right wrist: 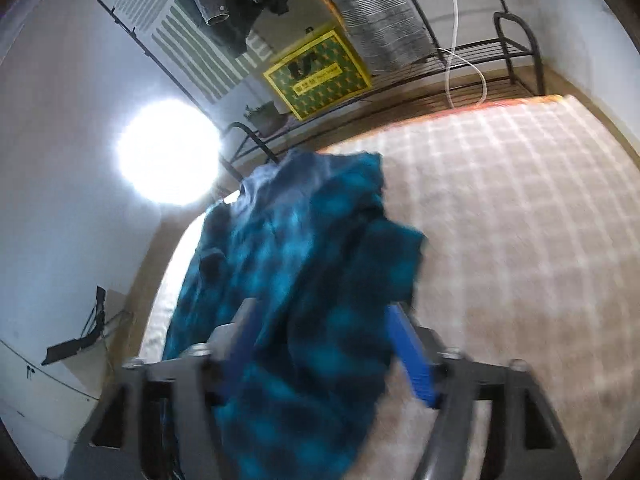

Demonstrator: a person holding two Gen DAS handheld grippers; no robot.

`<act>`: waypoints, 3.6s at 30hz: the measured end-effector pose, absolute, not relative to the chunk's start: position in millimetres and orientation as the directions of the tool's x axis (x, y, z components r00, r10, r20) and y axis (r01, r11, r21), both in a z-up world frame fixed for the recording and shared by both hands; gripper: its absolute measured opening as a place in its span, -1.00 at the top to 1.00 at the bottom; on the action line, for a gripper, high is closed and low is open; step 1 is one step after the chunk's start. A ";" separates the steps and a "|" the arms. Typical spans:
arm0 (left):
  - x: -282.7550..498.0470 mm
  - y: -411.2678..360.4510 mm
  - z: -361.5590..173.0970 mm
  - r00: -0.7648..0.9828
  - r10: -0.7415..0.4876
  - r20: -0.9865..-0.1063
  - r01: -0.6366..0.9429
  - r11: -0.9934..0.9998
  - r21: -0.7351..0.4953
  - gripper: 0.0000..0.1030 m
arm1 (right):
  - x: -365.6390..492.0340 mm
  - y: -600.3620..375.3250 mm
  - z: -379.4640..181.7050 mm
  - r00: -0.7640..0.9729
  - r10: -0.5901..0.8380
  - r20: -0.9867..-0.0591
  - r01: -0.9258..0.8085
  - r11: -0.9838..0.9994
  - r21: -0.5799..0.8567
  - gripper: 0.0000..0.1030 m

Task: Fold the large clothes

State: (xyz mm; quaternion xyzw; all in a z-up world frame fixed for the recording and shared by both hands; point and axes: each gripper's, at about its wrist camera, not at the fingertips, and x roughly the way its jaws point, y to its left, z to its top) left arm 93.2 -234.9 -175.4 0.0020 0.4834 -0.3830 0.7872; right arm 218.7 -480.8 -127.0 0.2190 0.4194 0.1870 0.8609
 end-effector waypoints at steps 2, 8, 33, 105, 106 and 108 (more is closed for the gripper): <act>93.3 -232.3 -189.7 0.223 -0.587 -0.778 0.587 0.718 -0.374 0.90 | 248.0 -471.1 -128.1 0.578 0.492 -0.651 -0.117 0.840 0.530 -0.32; 91.0 -229.4 -209.1 0.188 -0.600 -0.778 0.606 0.694 -0.388 0.90 | 329.5 -463.3 -156.8 0.554 0.501 -0.665 -0.015 0.805 0.593 -0.14; 103.1 -203.7 -222.7 0.140 -0.689 -0.712 0.615 0.623 -0.482 0.90 | 395.3 -442.9 -169.8 0.528 0.314 -0.789 0.107 0.897 0.429 -0.18; 158.5 -244.9 -226.6 0.221 -0.629 -0.745 0.508 0.727 -0.463 0.90 | 382.0 -483.5 -181.7 0.623 0.462 -0.631 -0.176 0.869 0.463 -0.37; 159.0 -243.6 -225.8 0.223 -0.630 -0.744 0.507 0.727 -0.463 0.90 | 386.8 -472.6 -185.8 0.606 0.460 -0.648 -0.185 0.875 0.448 -0.32; 157.0 -241.9 -226.2 0.229 -0.631 -0.741 0.511 0.726 -0.460 0.90 | 384.6 -449.3 -190.2 0.600 0.430 -0.675 -0.224 0.900 0.374 -0.04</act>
